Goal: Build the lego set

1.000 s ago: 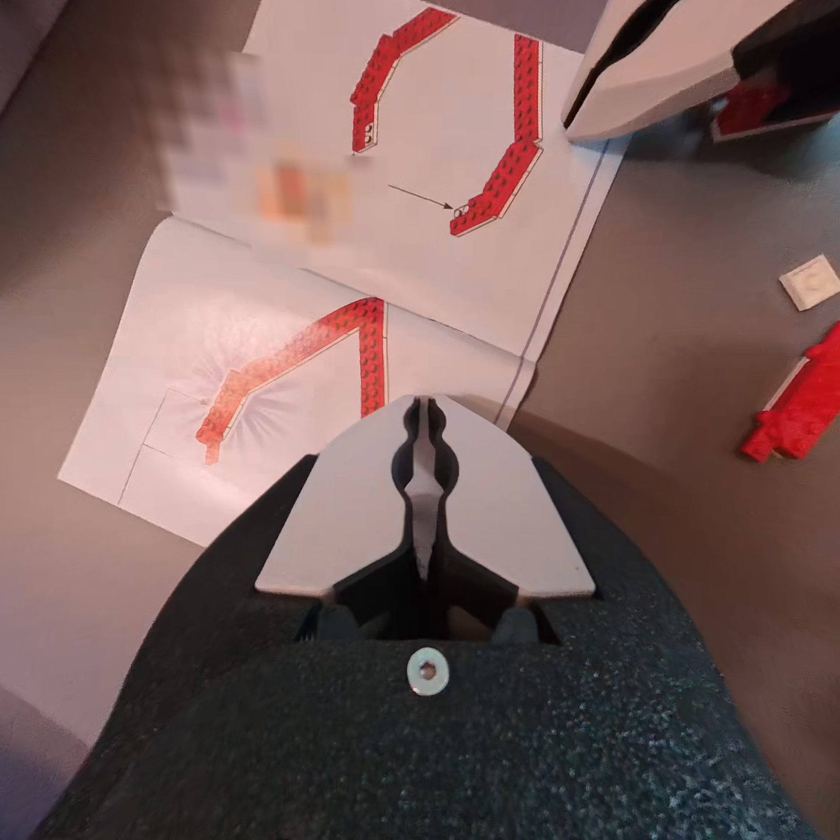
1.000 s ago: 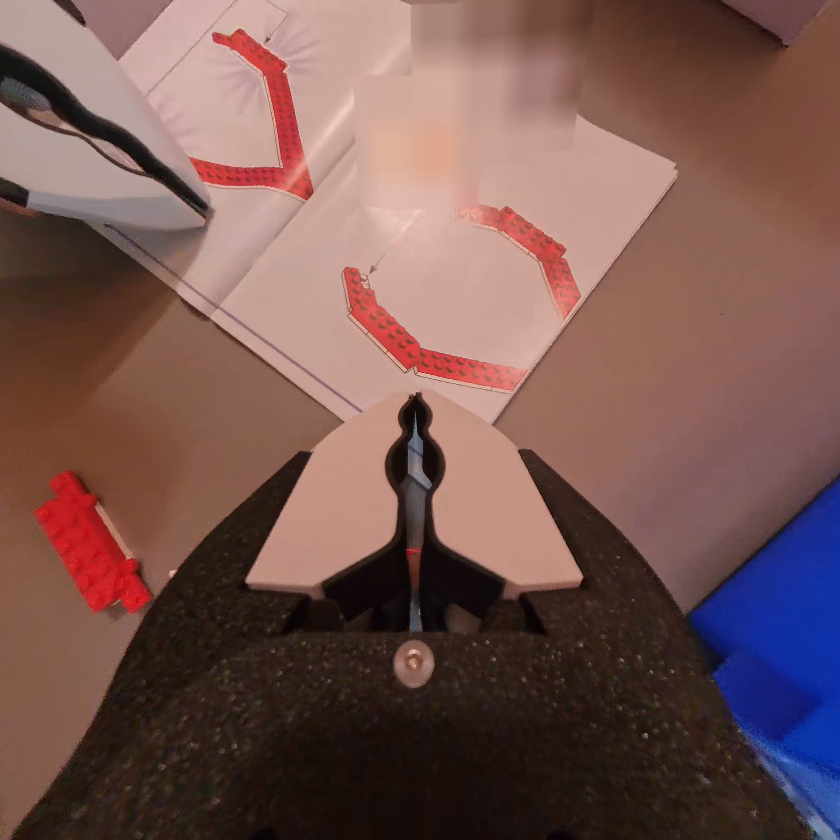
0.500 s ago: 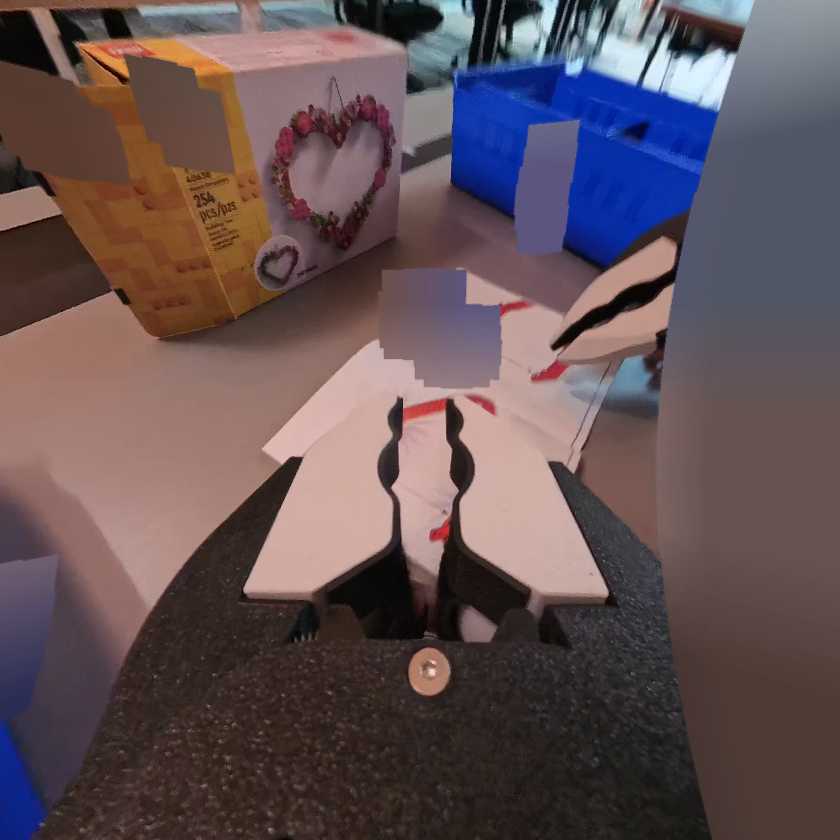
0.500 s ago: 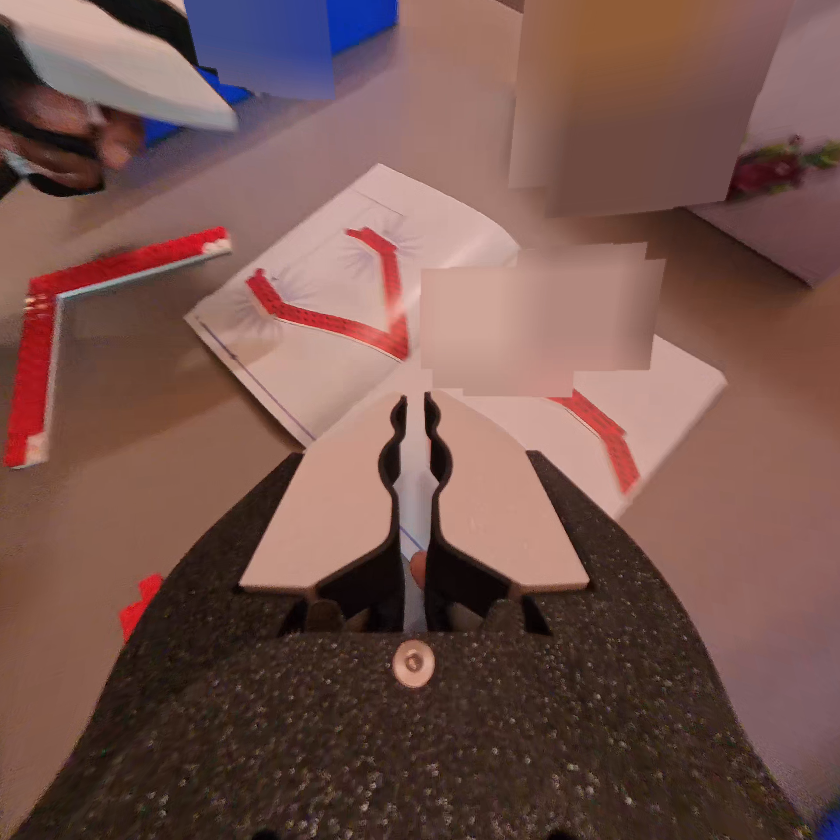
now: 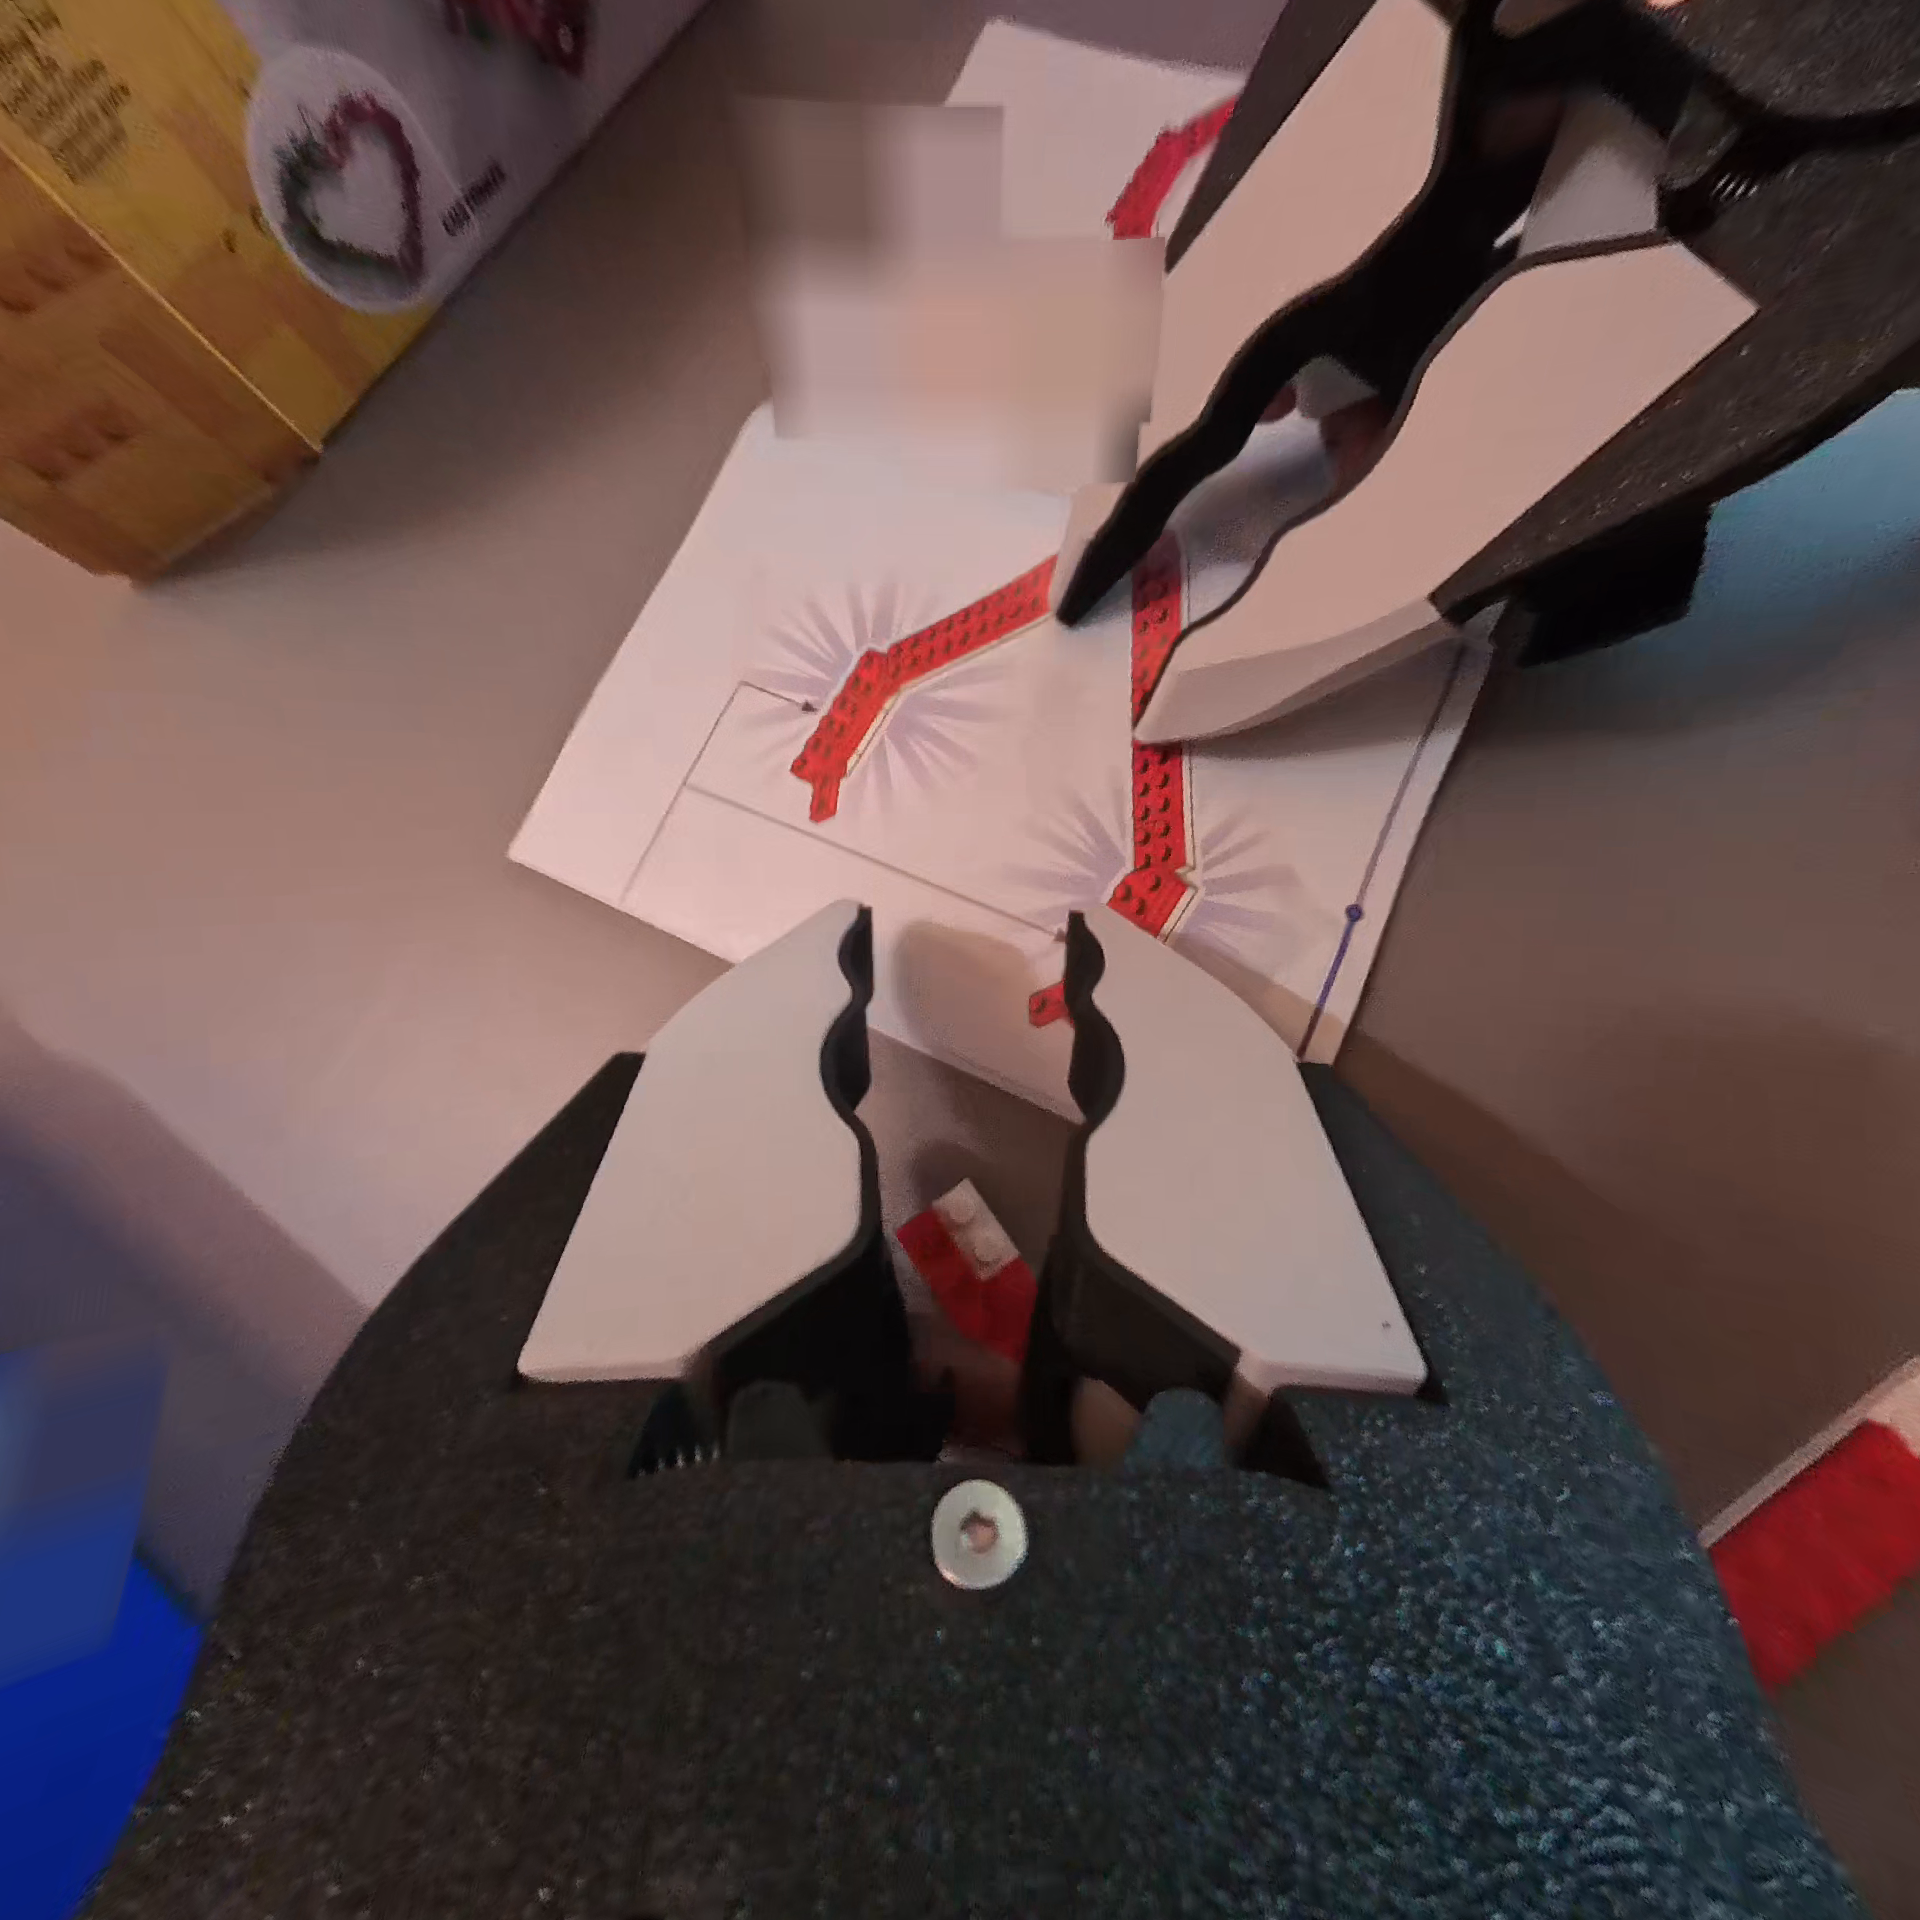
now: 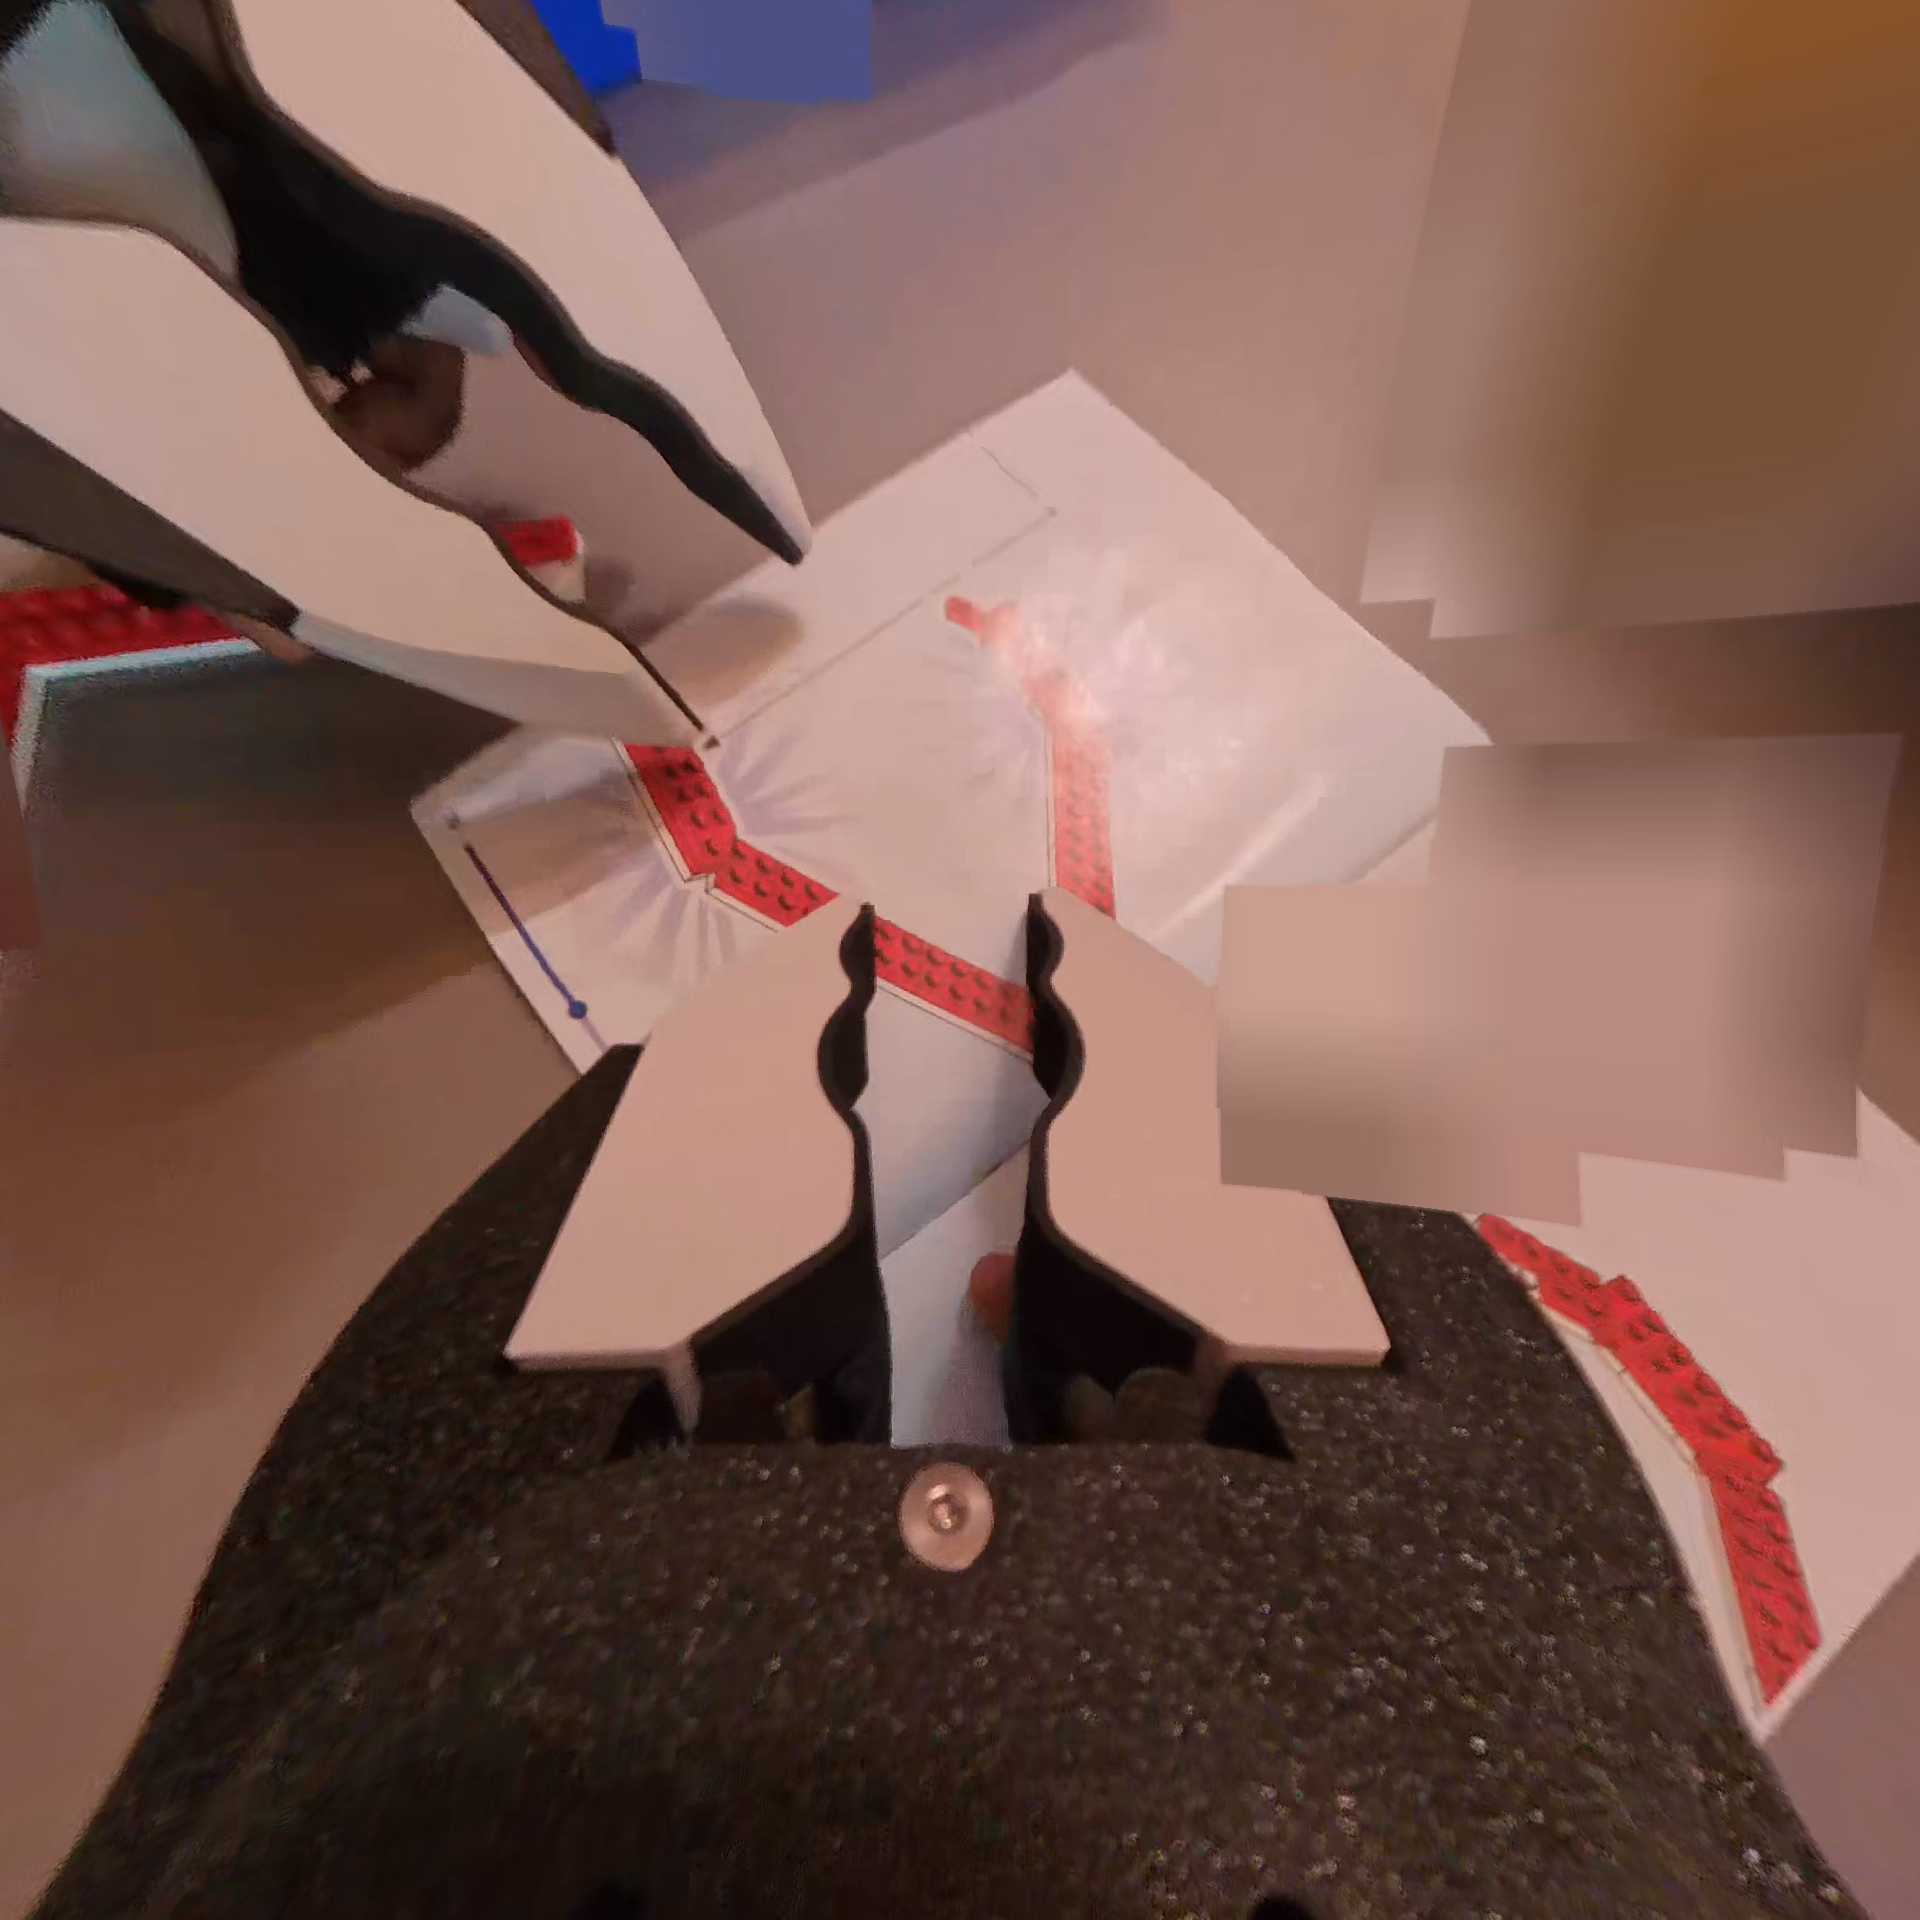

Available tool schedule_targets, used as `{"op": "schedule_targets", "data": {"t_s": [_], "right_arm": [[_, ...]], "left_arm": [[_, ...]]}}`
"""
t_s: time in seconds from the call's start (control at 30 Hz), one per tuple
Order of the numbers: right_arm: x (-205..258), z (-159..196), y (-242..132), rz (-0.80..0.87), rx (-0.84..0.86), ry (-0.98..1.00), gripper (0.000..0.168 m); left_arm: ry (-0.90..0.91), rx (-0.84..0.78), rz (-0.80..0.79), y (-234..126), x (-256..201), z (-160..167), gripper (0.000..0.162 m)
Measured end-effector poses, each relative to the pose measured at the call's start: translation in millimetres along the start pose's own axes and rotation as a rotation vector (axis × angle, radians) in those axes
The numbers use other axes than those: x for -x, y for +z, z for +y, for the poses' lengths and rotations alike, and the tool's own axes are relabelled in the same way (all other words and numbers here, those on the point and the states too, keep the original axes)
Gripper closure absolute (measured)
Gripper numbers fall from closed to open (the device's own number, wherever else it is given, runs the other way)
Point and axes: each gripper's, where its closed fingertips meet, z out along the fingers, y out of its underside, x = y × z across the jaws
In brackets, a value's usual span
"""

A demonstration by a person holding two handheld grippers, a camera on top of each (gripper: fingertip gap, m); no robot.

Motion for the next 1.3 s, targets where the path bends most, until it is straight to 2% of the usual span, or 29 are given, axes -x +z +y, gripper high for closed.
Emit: {"op": "schedule_targets", "data": {"t_s": [0.07, 0.23, 0.37, 1.03, 1.1, 1.2, 1.23, 1.3], "right_arm": [[-1, 3, 2, 0.011, -0.012, 0.011, 0.141], [0, 3, 1, 0.018, -0.022, 0.005, 0.142], [0, 3, 2, 0.018, -0.021, 0.004, 0.142], [0, 3, 2, 0.023, -0.022, -0.002, 0.144], [0, 3, 2, 0.025, -0.022, -0.004, 0.144], [1, 3, 1, 0.032, -0.023, -0.009, 0.144], [1, 3, 1, 0.035, -0.024, -0.011, 0.144], [1, 3, 0, 0.041, -0.025, -0.02, 0.144]], "left_arm": [[-0.006, 0.053, 0.008, 4, 0, 10, 0.128], [-0.098, 0.054, 0.039, 4, 3, 15, 0.129], [-0.109, 0.042, 0.037, 4, 6, 16, 0.136], [-0.155, 0.038, -0.005, 1, 14, 14, 0.138], [-0.245, -0.156, -0.028, -15, 27, -13, 0.139], [-0.406, -0.513, 0.108, -67, 30, -58, 0.14], [-0.414, -0.548, 0.133, -79, 28, -62, 0.139], [-0.372, -0.509, 0.099, -90, 29, -57, 0.137]]}}
